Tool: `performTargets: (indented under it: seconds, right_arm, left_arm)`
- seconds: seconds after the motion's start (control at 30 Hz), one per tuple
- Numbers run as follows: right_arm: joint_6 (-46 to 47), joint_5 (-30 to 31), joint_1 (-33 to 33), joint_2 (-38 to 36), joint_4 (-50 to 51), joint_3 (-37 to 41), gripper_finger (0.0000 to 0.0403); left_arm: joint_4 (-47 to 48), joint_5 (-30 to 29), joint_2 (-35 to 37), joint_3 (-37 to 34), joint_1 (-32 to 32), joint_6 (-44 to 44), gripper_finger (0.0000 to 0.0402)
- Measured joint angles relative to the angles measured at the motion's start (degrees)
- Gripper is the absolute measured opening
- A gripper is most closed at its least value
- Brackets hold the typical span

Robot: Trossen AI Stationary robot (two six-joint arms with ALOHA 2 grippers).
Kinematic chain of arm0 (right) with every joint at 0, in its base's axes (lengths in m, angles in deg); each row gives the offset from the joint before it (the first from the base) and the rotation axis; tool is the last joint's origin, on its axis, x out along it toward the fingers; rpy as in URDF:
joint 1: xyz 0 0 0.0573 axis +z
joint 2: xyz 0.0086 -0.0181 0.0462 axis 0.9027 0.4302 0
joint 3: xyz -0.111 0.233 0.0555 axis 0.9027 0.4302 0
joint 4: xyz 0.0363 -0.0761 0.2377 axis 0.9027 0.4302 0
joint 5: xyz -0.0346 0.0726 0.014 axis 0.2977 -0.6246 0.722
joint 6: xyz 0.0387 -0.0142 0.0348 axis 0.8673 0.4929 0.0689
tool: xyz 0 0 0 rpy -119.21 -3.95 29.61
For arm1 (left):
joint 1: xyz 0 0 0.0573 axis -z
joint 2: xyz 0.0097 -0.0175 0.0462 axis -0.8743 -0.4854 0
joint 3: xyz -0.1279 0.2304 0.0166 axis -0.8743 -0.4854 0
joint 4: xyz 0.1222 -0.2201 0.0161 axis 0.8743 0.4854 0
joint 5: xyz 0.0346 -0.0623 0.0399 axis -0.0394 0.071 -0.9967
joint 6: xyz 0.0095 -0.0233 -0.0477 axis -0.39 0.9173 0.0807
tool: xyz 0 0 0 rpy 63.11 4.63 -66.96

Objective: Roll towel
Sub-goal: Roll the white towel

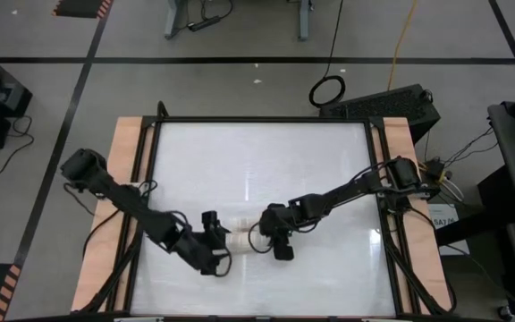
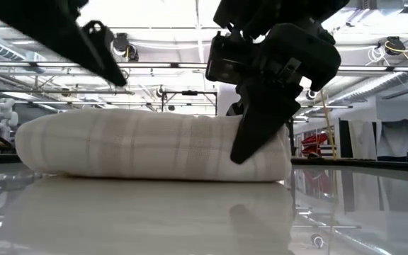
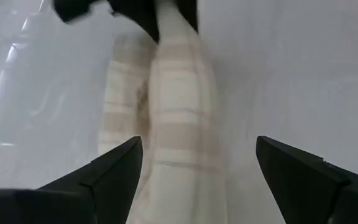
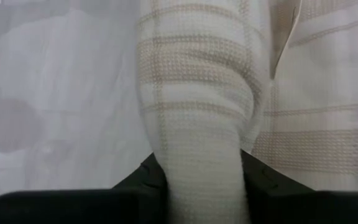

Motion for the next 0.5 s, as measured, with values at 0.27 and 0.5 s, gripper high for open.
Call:
performTargets:
  seconds: [0.27, 0.5]
  right_arm:
    - [0.42, -2.84, -1.49, 0.07, 0.11, 0.0, 0.0096]
    - [0.46, -3.19, -2.09, 0.07, 0.21, 0.02, 0.0096]
  left_arm:
    - [-0.89, -2.37, -6.93, 0.0, 0.75, 1.8, 0.0319]
    - [-0.64, -3.17, -9.7, 0.0, 1.41, -1.52, 0.0318]
